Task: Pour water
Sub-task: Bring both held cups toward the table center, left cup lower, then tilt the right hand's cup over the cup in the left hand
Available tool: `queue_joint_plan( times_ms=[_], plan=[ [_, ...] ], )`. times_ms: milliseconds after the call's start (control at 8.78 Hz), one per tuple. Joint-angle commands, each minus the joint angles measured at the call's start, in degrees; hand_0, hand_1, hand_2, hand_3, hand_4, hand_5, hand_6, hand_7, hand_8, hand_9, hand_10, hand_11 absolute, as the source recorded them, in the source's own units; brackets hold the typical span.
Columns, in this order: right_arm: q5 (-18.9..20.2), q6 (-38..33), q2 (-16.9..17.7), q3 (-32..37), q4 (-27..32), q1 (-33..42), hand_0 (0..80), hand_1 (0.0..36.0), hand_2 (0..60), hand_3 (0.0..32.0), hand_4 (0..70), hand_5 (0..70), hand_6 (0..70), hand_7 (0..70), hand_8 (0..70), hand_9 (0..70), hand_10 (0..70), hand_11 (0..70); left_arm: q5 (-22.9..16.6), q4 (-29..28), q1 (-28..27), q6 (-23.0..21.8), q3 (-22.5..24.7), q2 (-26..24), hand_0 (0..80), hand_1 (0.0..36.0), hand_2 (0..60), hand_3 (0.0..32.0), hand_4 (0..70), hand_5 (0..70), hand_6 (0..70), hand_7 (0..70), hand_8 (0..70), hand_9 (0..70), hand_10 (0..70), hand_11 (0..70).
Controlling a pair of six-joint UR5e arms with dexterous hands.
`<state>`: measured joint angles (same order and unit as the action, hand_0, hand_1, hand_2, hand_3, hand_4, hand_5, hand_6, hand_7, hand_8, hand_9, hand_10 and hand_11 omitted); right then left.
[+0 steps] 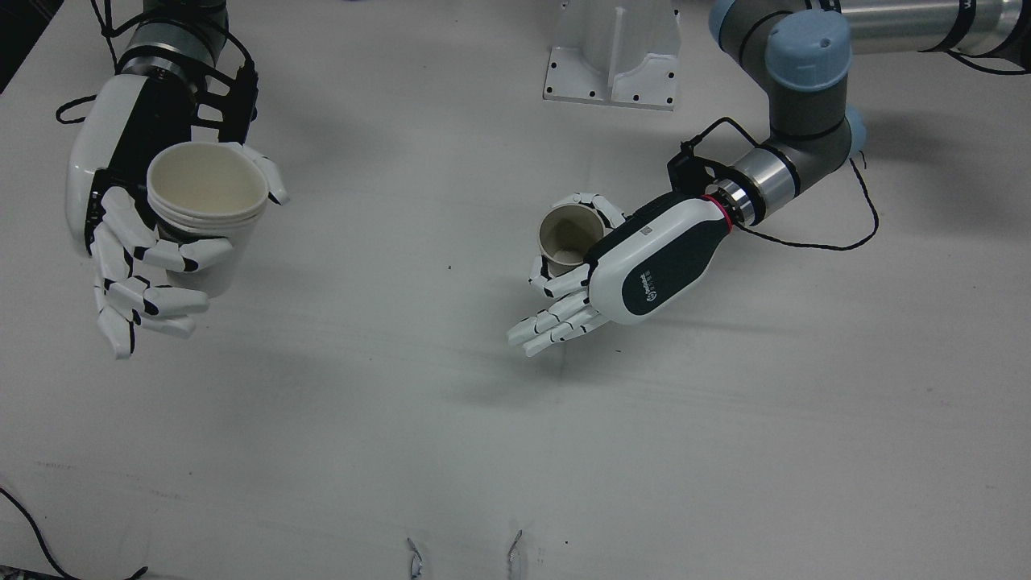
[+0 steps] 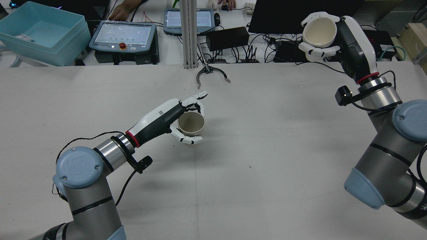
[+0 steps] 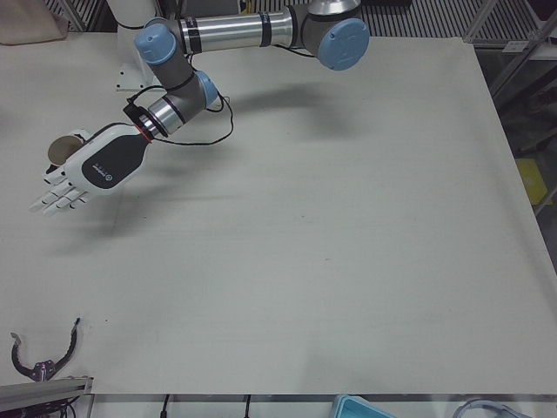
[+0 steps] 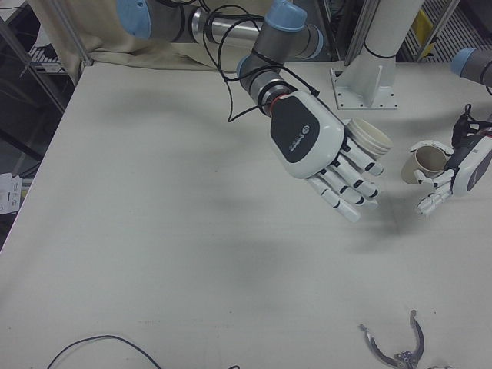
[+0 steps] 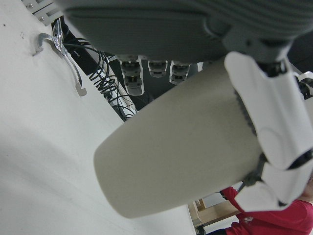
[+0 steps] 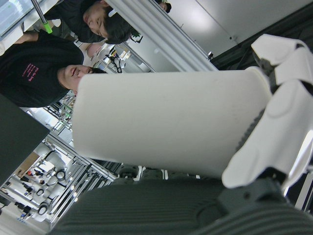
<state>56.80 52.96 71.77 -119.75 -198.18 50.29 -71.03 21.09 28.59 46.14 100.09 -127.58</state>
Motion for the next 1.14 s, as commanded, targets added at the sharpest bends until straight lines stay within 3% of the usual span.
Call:
queue_joint_plan(
  times_ms=[0, 456, 1025],
  plan=[
    [4.10, 18.77, -4.17, -5.12, -4.92, -6.75, 47.9, 36.0, 60.0, 0.0, 20.3, 70.0, 23.0, 45.0, 18.7, 30.4, 8.2, 14.0, 0.01, 0.01, -0.12, 0.01, -0.51, -0.65, 42.1, 36.0, 60.0, 0.0, 24.2, 70.0, 5.3, 7.9, 3.9, 6.3, 8.8, 15.2],
    [3.94, 40.60, -5.94, -14.44, -13.78, -17.66, 47.7, 36.0, 60.0, 0.0, 21.5, 70.0, 21.0, 45.2, 15.6, 26.8, 6.2, 11.0, -0.08, 0.01, -0.03, 0.01, -0.33, -0.92, 43.2, 36.0, 60.0, 0.0, 24.4, 70.0, 5.4, 8.0, 3.9, 6.2, 8.8, 15.3],
    [3.41, 42.92, -5.94, -11.74, -16.18, -17.25, 46.7, 34.3, 60.0, 0.0, 23.6, 70.0, 21.8, 45.7, 15.5, 26.5, 5.8, 10.2, 0.01, 0.01, -0.03, 0.01, 0.37, -0.65, 43.8, 36.0, 60.0, 0.0, 24.3, 70.0, 5.0, 7.2, 3.7, 6.0, 8.7, 15.1]
  ],
)
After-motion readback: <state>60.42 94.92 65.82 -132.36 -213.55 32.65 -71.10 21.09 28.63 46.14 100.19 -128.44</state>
